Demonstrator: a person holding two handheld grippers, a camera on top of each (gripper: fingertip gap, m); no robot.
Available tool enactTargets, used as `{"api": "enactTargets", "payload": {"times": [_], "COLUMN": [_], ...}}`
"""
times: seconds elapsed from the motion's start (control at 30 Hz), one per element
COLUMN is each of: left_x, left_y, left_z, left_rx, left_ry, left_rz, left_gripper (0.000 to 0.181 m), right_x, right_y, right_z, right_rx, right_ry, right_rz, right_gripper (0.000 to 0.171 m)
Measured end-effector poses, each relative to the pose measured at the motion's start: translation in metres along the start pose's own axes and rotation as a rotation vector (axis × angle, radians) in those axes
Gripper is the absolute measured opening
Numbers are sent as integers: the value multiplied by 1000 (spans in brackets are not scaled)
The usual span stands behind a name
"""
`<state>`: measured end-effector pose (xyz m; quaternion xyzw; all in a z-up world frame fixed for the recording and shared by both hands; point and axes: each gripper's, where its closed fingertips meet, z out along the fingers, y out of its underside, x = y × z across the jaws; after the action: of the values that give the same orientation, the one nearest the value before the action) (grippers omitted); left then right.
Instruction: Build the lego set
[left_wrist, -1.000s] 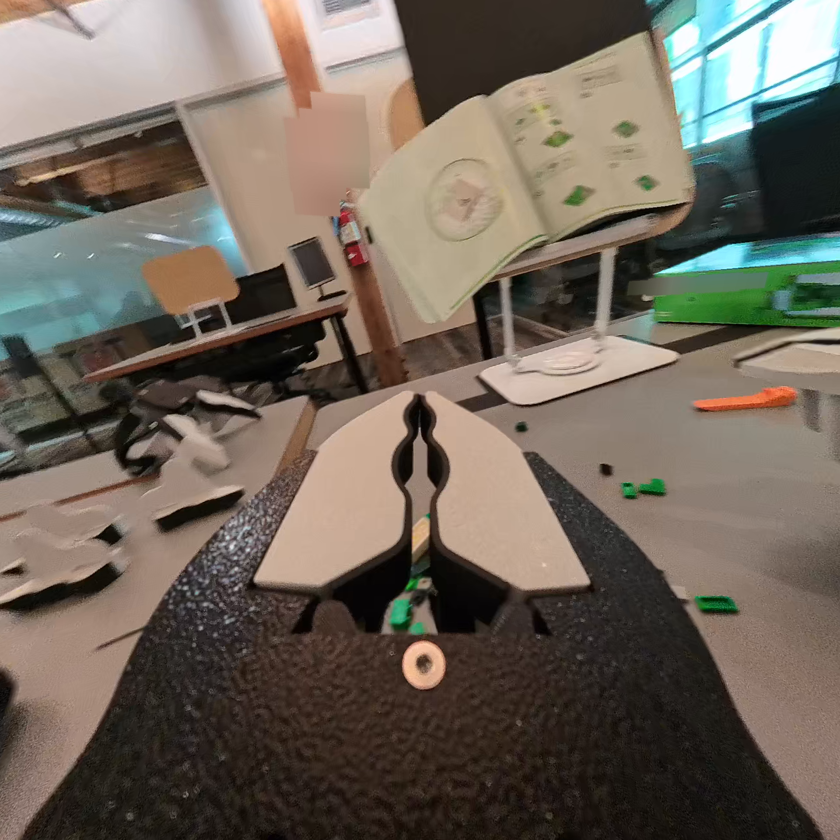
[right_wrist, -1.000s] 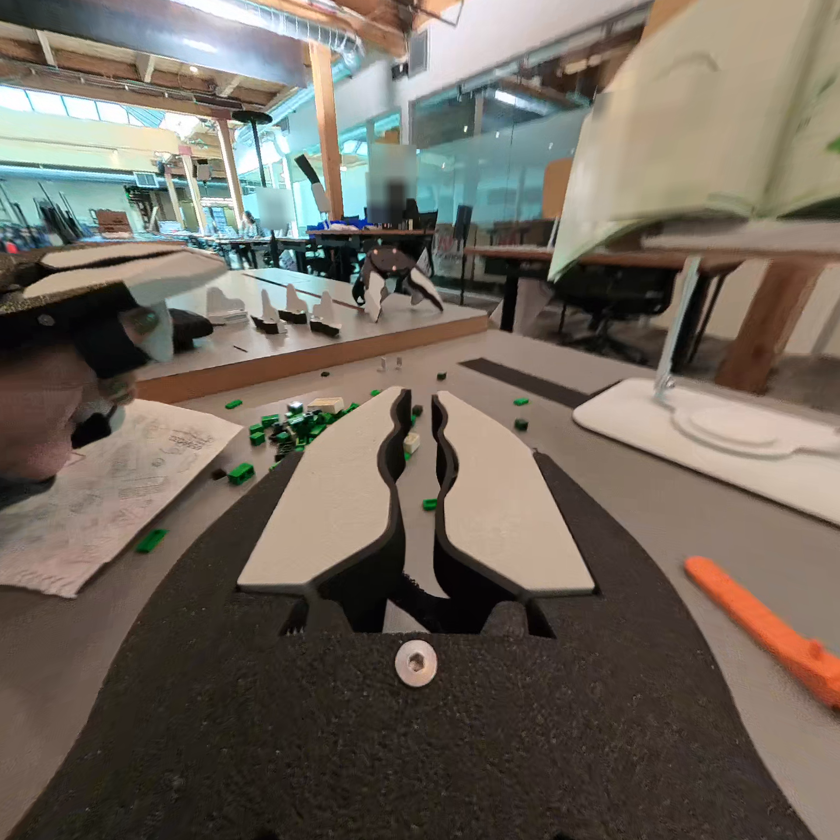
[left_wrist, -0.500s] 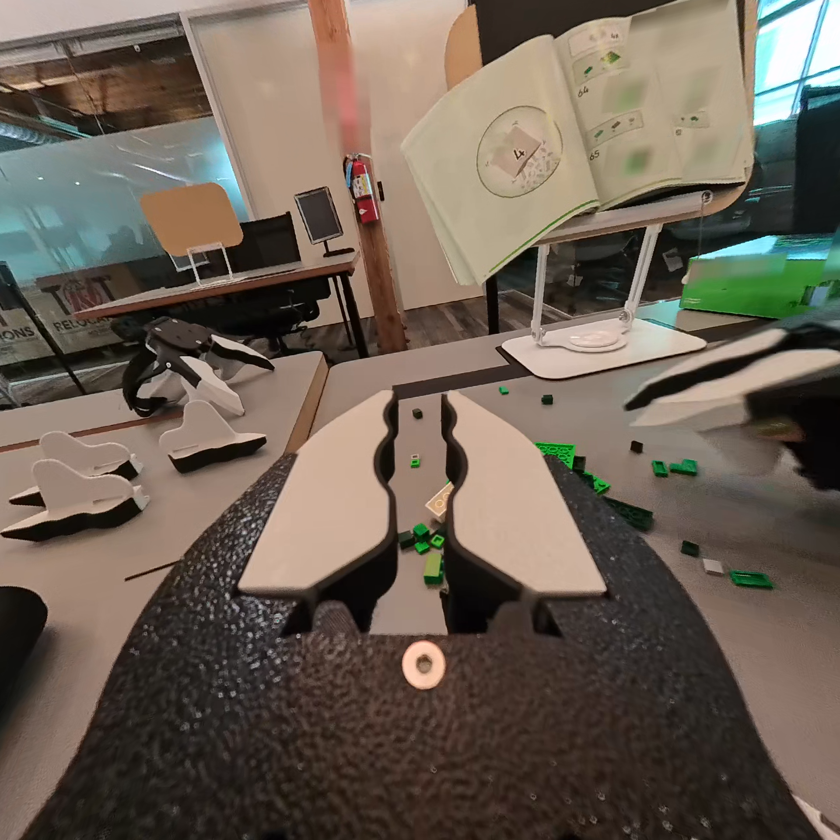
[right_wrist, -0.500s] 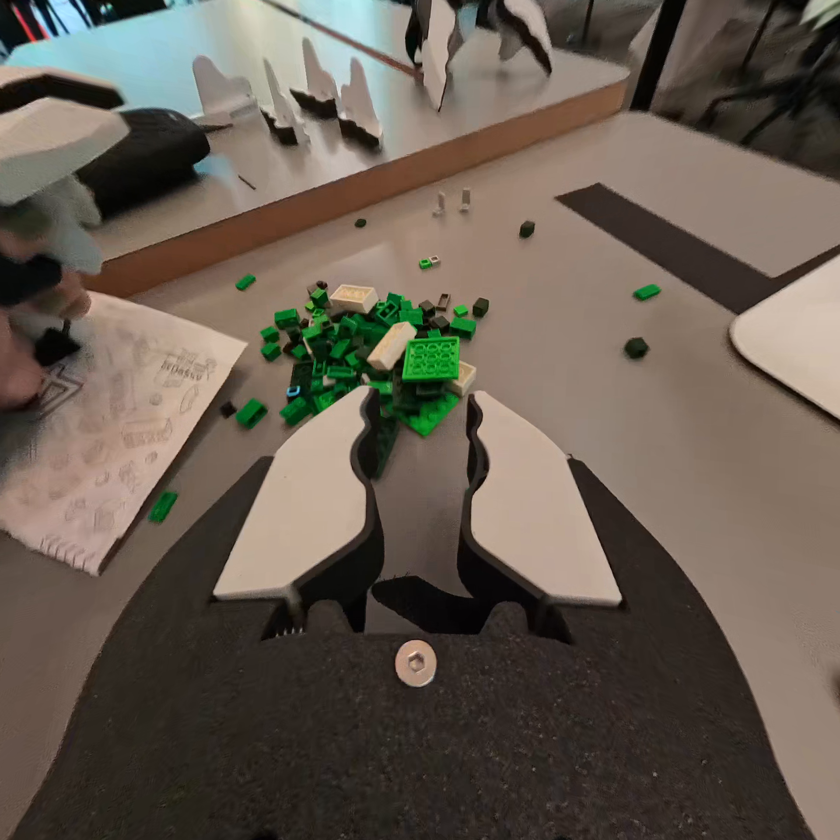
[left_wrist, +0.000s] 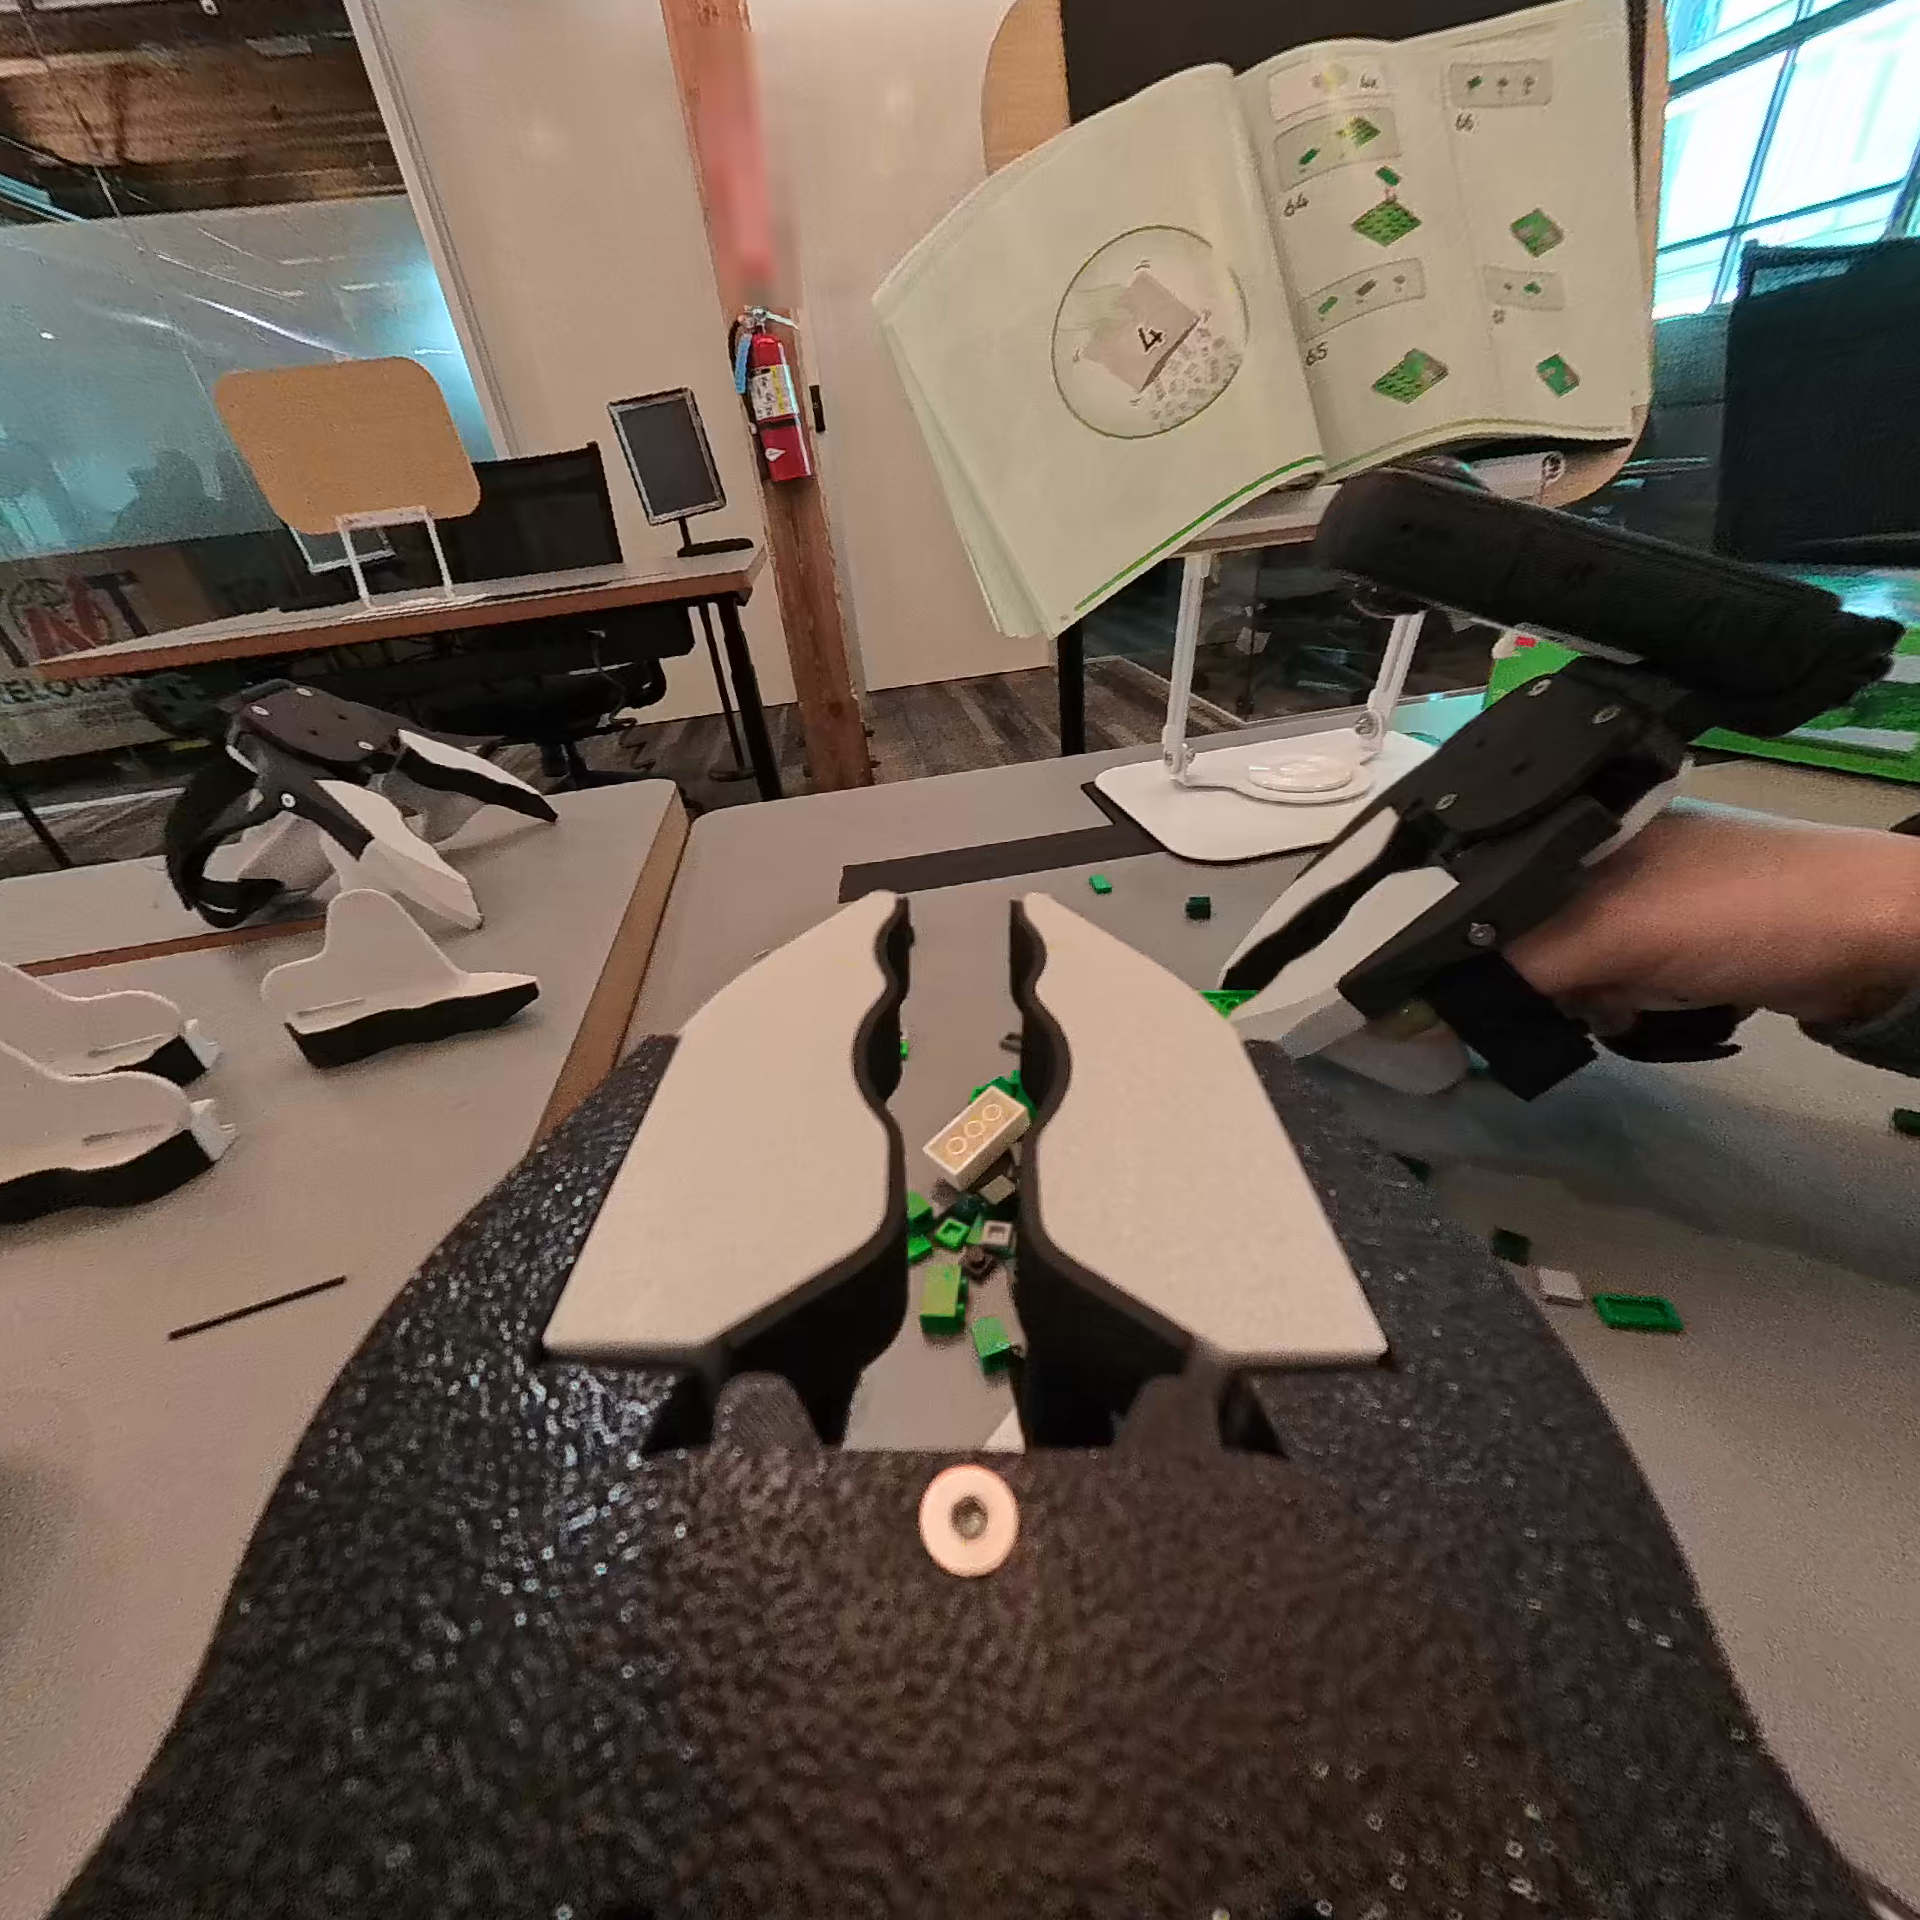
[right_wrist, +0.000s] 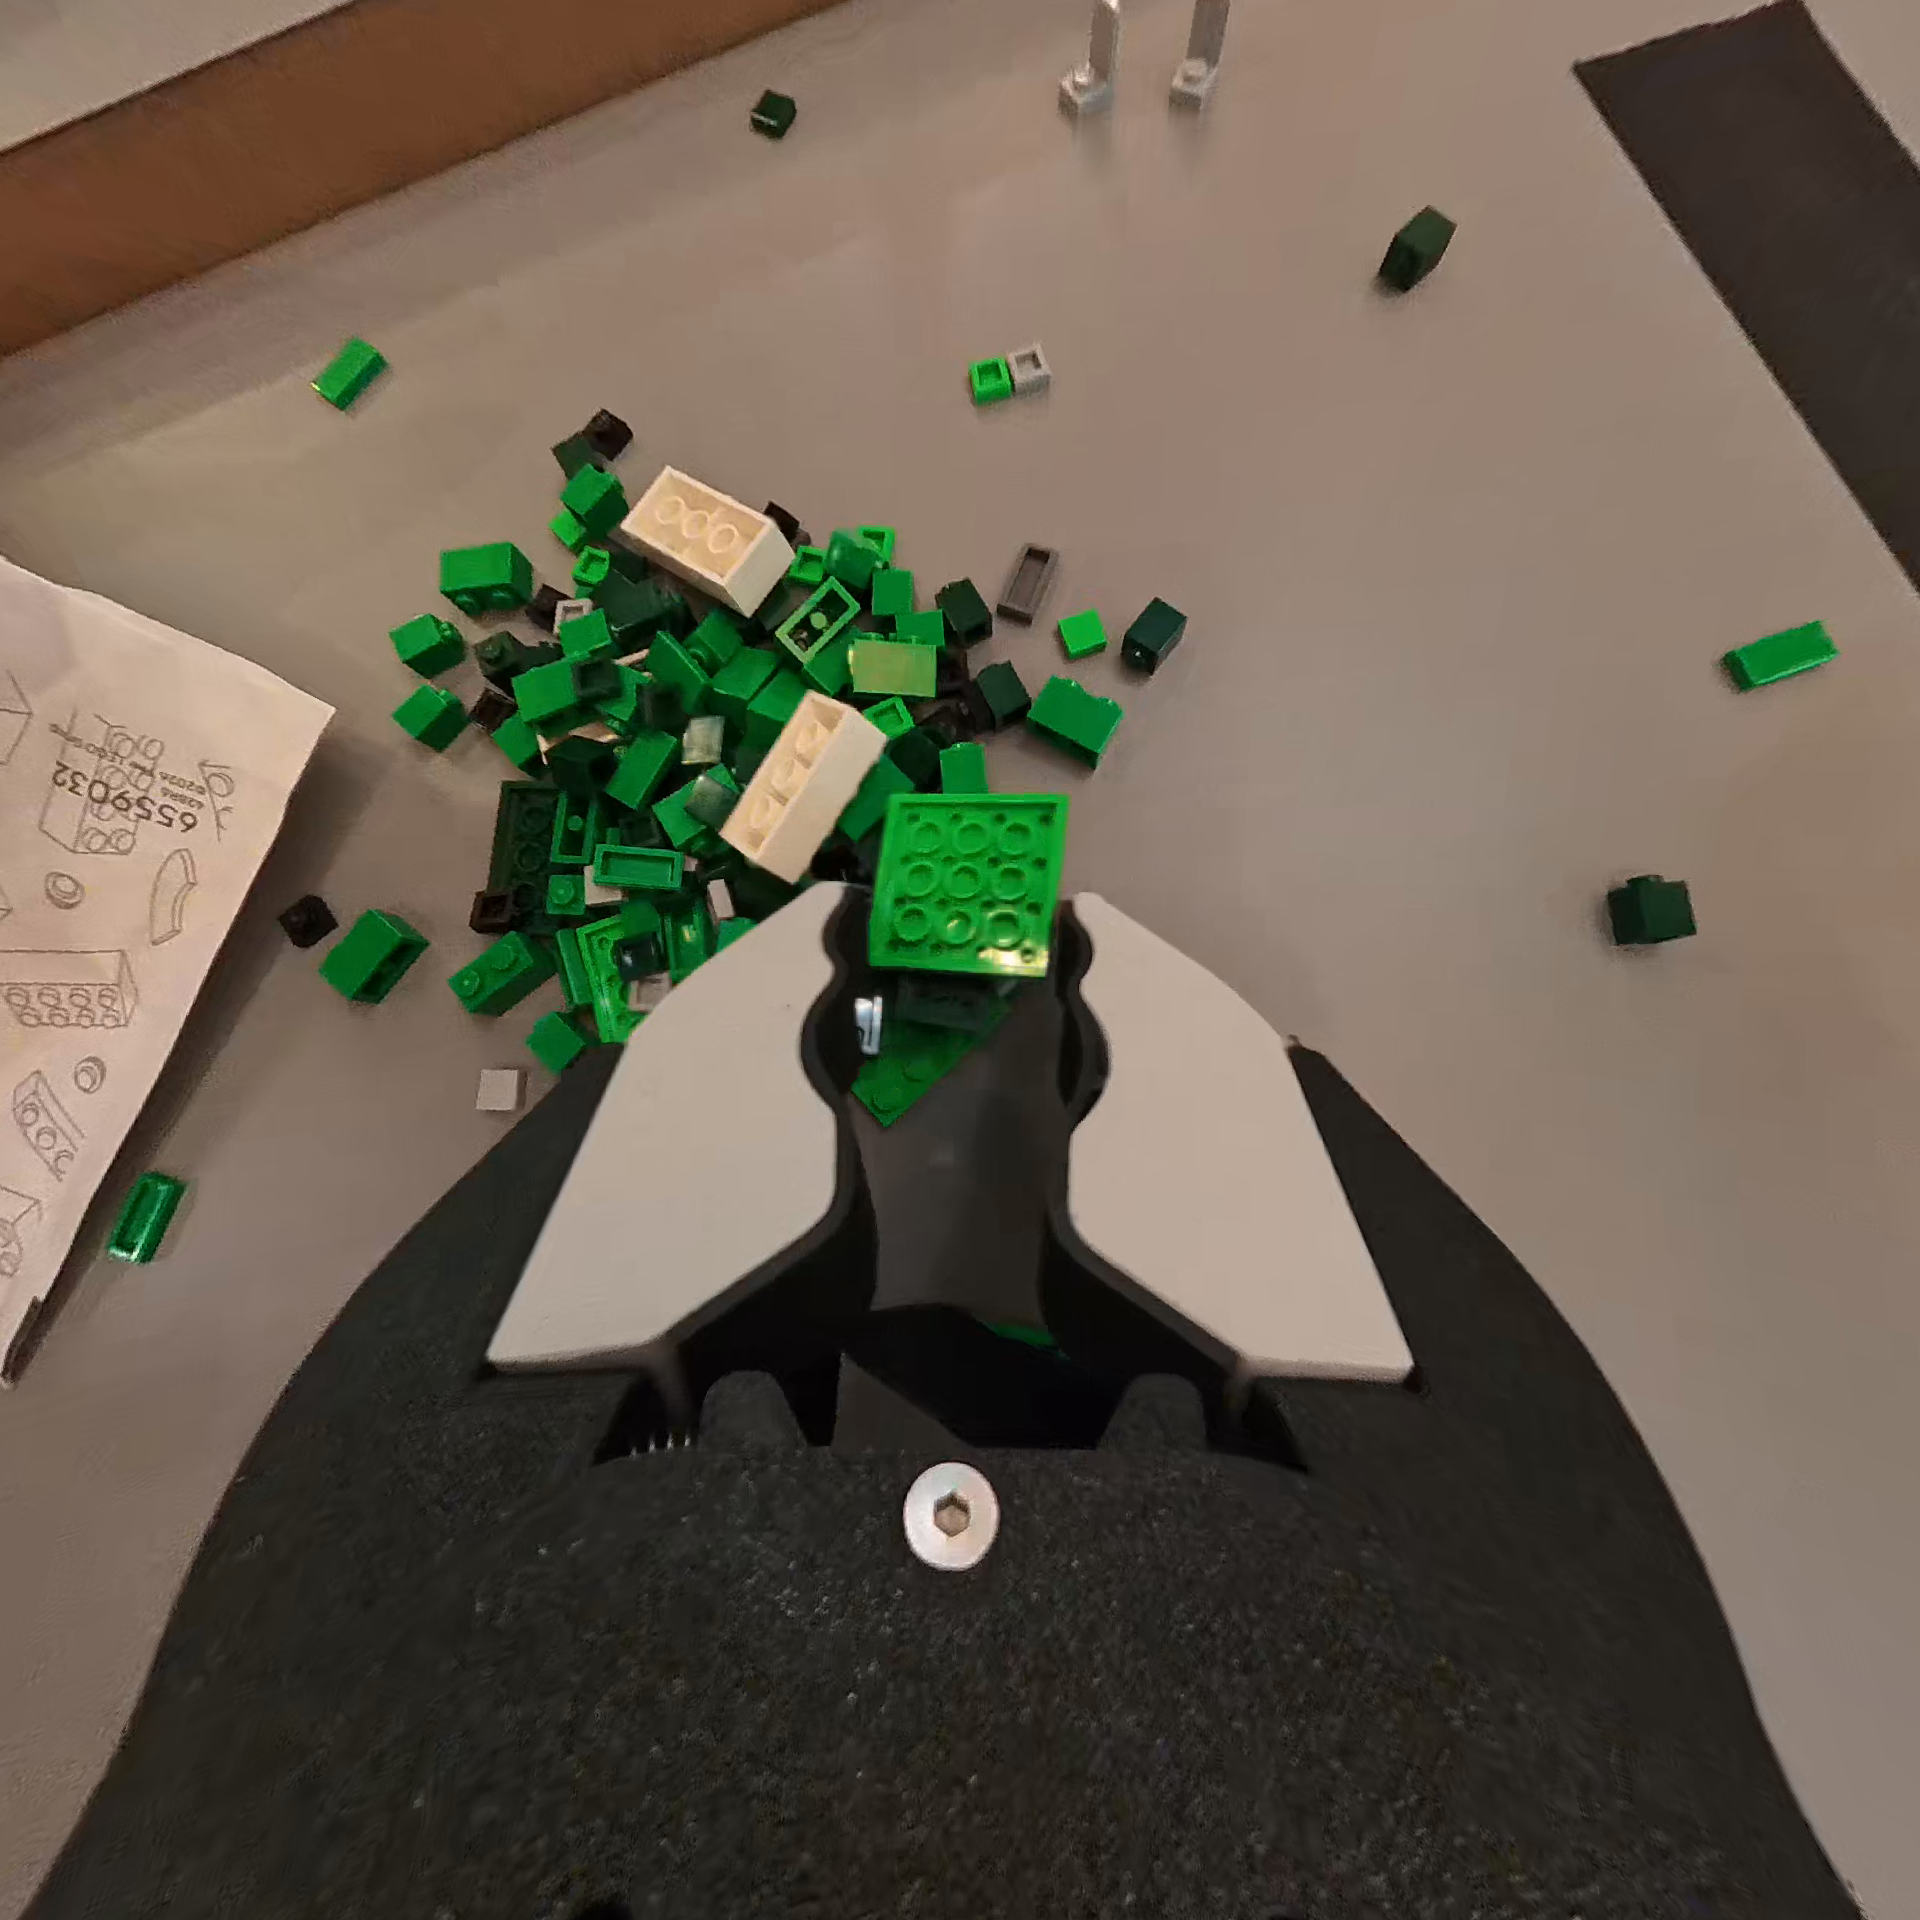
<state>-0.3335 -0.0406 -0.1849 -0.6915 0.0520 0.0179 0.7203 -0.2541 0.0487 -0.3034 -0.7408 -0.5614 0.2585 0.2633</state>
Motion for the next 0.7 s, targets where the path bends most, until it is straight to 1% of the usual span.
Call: {"api": "enactTargets", "payload": {"times": [0.1,0.2,0.3,0.37,0.4,0.47,0.53,0.57,0.63,0.7], "left_x": [7,25,55,74,83,100,116,125,138,152], "left_y": [-1,1,5,8,10,11,10,10,14,16], "left_z": [2,7,13,15,15,13,8,5,1,-7], "left_rx": [8,7,-35,-83,-115,-161,-199,-221,-276,-291], "left_ry": [43,142,323,446,508,634,764,823,879,952], "left_rz": [-25,-89,-245,-381,-452,-581,-671,-697,-697,-611], "left_gripper": [20,28,47,59,62,57,53,50,46,5], "right_x": [1,-8,-32,-51,-58,-70,-80,-83,-88,-92], "right_y": [-1,-10,-20,-20,-17,-10,-4,-2,1,4], "right_z": [-3,-16,-41,-62,-71,-84,-95,-99,-105,-110], "right_rx": [28,134,292,391,423,460,486,496,506,506], "right_ry": [4,-7,-67,-108,-111,-90,-66,-56,-39,-30], "right_rz": [-16,-104,-243,-360,-427,-563,-662,-695,-745,-775], "right_gripper": [33,33,32,32,32,32,32,32,32,32]}}
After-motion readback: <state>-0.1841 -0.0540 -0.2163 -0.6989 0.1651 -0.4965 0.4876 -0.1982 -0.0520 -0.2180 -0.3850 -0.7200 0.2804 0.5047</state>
